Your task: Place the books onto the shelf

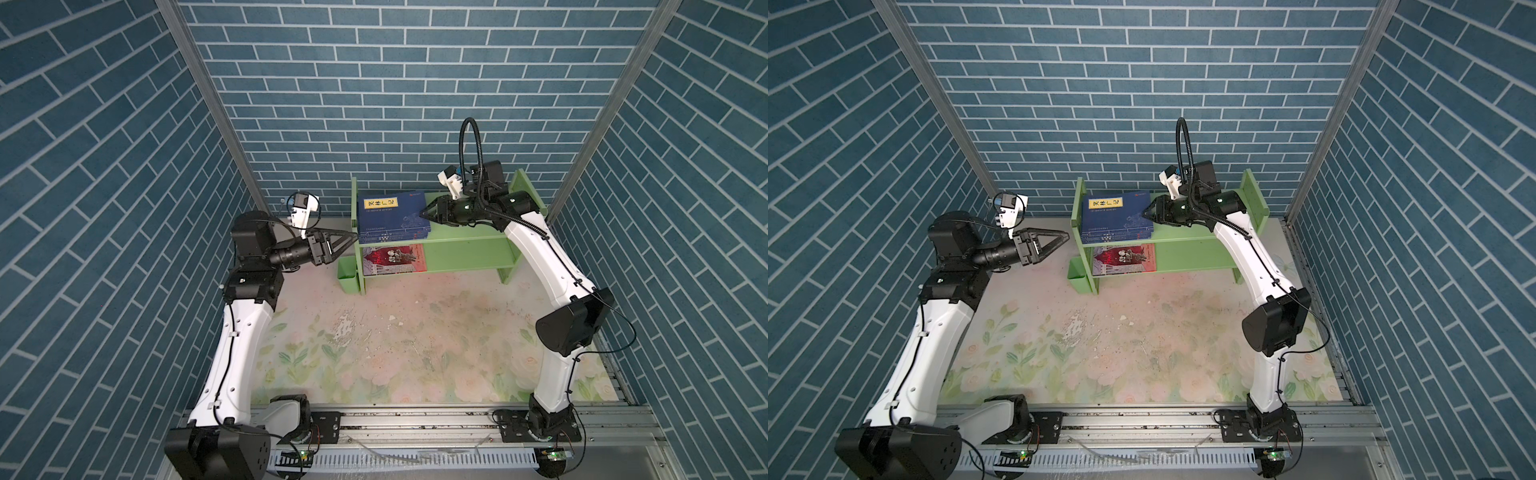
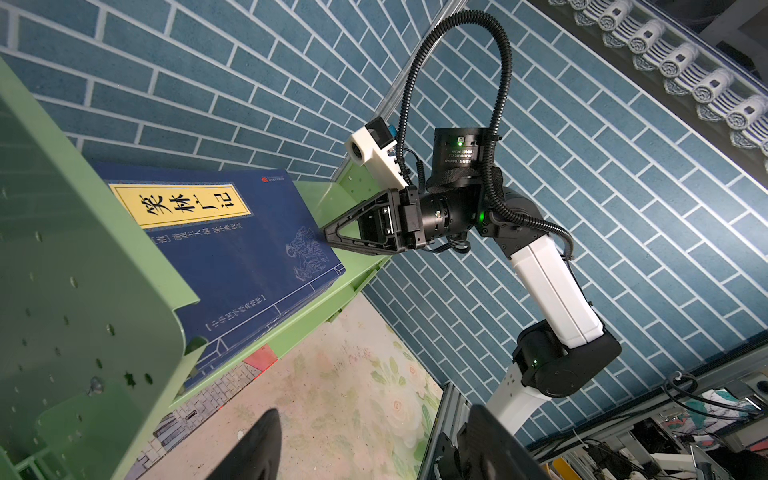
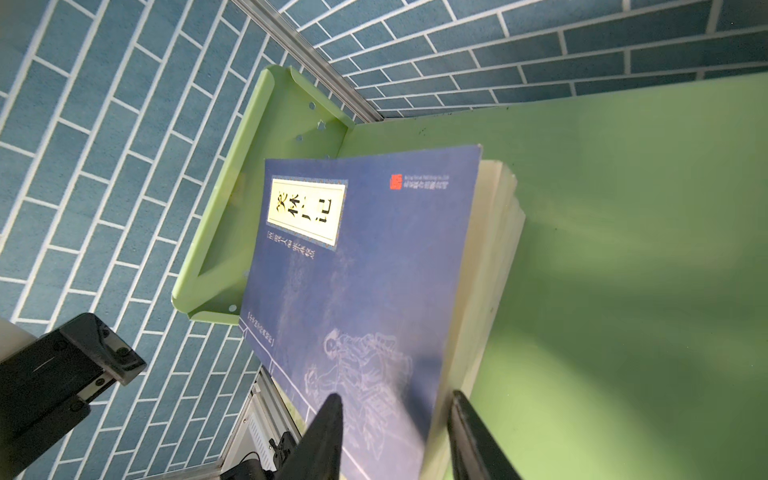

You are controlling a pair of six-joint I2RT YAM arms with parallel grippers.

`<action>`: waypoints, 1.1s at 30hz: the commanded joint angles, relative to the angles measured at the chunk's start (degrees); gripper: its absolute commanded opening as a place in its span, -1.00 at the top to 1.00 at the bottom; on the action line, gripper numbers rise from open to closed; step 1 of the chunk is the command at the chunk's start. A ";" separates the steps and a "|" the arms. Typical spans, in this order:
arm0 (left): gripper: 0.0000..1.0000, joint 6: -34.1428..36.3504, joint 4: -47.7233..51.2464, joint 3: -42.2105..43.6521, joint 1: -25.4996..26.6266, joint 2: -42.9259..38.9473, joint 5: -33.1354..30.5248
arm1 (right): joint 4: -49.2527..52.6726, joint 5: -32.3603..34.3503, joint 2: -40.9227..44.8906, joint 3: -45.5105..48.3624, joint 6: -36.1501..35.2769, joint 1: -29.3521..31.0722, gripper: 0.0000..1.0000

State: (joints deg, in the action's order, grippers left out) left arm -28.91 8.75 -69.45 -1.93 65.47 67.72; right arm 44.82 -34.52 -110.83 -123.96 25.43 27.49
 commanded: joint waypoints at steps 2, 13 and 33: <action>-0.45 0.46 -0.82 0.37 0.40 -0.09 0.13 | 0.85 -0.72 -0.79 -2.11 -2.45 0.37 0.15; -0.45 0.26 -1.08 0.54 0.44 -0.10 0.13 | 1.06 -1.16 -1.32 -3.30 -2.14 0.81 0.18; -0.49 12.27 11.95 -2.49 0.44 -0.61 -6.17 | 5.31 11.88 1.34 -6.14 -6.63 1.17 -0.14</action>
State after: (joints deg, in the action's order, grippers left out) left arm -23.92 13.37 -69.73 -1.76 65.47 64.84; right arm 47.44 -28.99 -112.05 -128.62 23.07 28.45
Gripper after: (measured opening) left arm 0.741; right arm 0.563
